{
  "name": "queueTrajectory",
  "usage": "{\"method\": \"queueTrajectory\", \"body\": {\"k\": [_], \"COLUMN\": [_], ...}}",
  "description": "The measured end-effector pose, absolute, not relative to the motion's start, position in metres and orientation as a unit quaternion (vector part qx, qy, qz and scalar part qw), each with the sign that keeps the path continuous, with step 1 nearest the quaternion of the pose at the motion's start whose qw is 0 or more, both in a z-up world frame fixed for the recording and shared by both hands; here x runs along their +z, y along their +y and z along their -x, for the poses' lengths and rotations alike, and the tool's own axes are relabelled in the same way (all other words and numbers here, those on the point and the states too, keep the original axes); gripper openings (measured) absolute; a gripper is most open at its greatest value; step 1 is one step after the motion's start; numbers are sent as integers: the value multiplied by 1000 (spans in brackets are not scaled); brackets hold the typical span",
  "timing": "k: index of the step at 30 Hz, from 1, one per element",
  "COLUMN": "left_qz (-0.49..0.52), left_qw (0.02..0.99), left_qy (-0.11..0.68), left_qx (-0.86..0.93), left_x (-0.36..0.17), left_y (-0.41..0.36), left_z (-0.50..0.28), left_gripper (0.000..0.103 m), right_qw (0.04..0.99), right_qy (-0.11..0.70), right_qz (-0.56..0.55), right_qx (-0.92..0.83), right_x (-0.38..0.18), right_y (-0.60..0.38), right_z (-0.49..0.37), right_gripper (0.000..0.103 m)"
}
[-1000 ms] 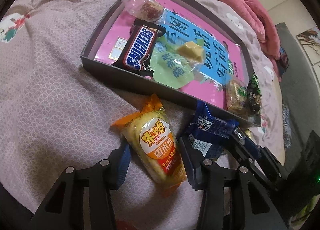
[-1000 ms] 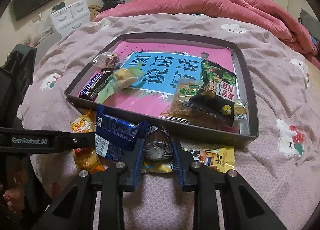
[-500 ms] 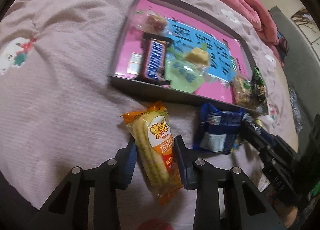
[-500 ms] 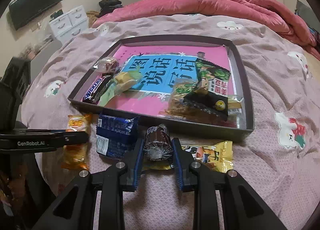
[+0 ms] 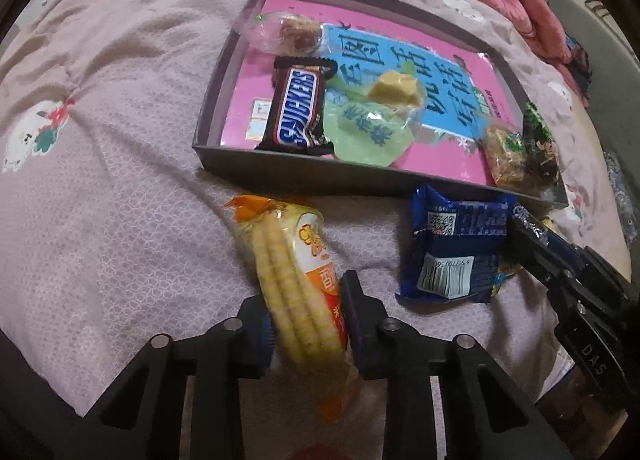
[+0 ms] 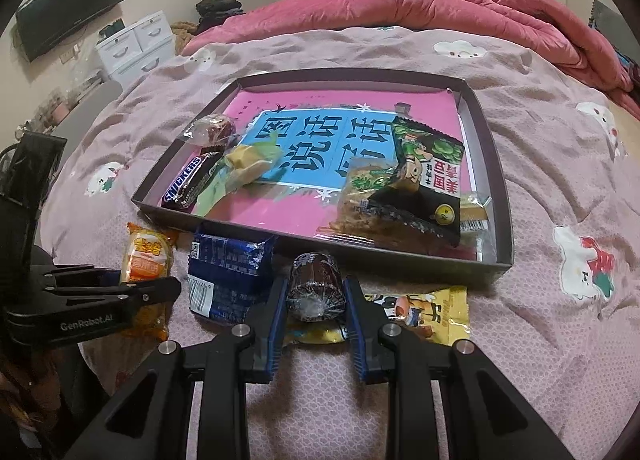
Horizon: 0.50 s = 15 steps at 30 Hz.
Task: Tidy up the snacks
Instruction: 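Grasp yellow-orange rice cracker bag with left tool while right tool grasps round wrapped cake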
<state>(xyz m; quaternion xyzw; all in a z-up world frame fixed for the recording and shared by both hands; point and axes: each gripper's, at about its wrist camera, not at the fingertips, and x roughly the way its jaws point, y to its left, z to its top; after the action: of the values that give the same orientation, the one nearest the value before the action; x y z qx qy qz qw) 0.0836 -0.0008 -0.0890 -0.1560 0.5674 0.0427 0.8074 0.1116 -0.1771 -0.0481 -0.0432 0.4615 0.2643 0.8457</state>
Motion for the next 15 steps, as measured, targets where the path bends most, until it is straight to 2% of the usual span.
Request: {"method": "queueTrajectory", "body": {"k": [4,15], "left_qz": [177,185], "left_qw": [812,831], "left_qy": [556,525], "left_qx": [28,2], "left_x": [-83,-51], "left_y": [8,14], "left_z": [-78,-58], "left_gripper": [24,23], "right_qw": [850,862], "right_qy": [453,424], "right_qz": [30,0], "right_qx": [268,278], "right_x": [-43,-25], "right_y": [-181,-190], "right_z": [-110,-106], "right_gripper": [28,28]}}
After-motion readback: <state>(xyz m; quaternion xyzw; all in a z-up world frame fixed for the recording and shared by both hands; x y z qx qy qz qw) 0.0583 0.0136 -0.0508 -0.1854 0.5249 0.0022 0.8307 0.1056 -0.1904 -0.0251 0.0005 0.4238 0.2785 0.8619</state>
